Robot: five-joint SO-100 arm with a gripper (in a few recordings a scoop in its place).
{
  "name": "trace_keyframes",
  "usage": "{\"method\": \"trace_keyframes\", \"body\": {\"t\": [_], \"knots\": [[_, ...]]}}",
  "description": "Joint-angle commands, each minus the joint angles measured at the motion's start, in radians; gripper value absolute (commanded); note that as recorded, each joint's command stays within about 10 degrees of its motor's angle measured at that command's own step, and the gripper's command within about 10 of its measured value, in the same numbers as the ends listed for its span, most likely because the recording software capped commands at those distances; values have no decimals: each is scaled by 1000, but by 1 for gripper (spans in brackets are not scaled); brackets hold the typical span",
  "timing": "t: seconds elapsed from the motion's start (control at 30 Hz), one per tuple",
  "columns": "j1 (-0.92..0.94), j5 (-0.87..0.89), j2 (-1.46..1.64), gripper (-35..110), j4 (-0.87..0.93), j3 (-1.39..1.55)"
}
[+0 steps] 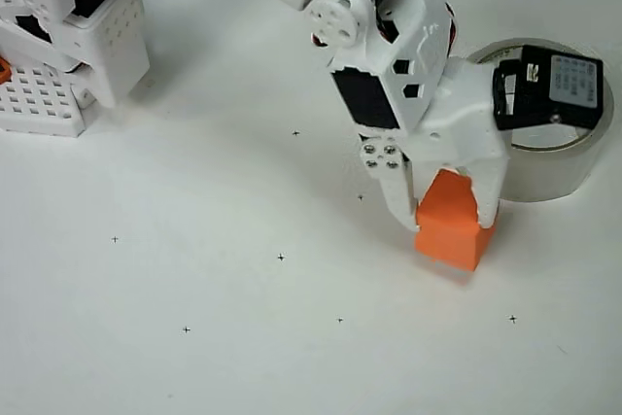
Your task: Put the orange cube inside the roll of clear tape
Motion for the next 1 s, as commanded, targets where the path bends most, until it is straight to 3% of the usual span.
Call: {"method": "trace_keyframes", "body": {"t": [0.0, 0.97], "knots": [[-28, -11, 135, 13, 28, -100], [-259, -5, 130, 13, 210, -362]]}}
